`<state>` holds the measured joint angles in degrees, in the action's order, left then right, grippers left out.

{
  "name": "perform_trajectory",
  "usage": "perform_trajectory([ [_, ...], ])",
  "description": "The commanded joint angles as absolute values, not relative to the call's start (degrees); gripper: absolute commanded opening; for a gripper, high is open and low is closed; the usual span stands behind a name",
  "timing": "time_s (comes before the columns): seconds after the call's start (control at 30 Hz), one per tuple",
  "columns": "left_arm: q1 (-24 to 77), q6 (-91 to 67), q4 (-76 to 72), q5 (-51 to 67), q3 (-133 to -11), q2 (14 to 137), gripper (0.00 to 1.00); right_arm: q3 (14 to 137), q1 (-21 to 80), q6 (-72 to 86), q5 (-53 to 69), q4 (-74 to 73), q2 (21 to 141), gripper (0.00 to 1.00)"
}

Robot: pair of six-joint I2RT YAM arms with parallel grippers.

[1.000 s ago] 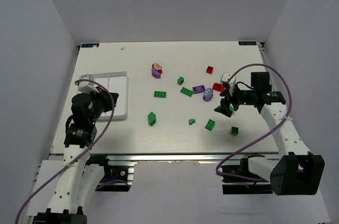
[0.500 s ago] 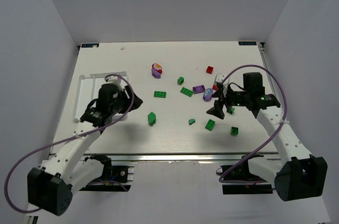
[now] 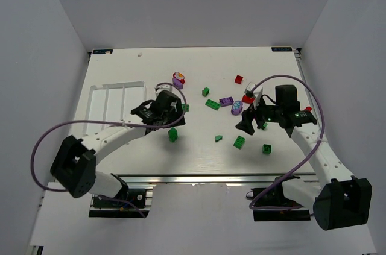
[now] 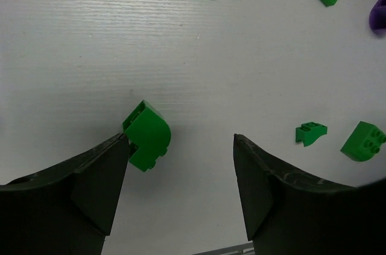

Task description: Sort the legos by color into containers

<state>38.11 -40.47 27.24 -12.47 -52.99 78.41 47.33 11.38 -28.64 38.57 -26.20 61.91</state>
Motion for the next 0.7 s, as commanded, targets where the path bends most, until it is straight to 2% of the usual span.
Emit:
perform_trajectory([
  [0.0, 41.56, -37.63, 32.07, -18.63, -57.56, 81.64, 0.79, 46.58, 11.6, -26.54, 37.71, -24.0, 60.38, 0.86],
  [0.33, 42.71, -32.08, 36.39, -23.12, -57.04, 87.1, 0.8, 43.68, 11.69, -26.54, 37.97, -23.12, 59.59, 0.88],
  [0.67, 42.63, -29.09, 31.56, -18.11, -56.51, 90.17, 0.81, 44.47, 11.69, -26.89, 38.14, -23.47, 61.08, 0.88],
])
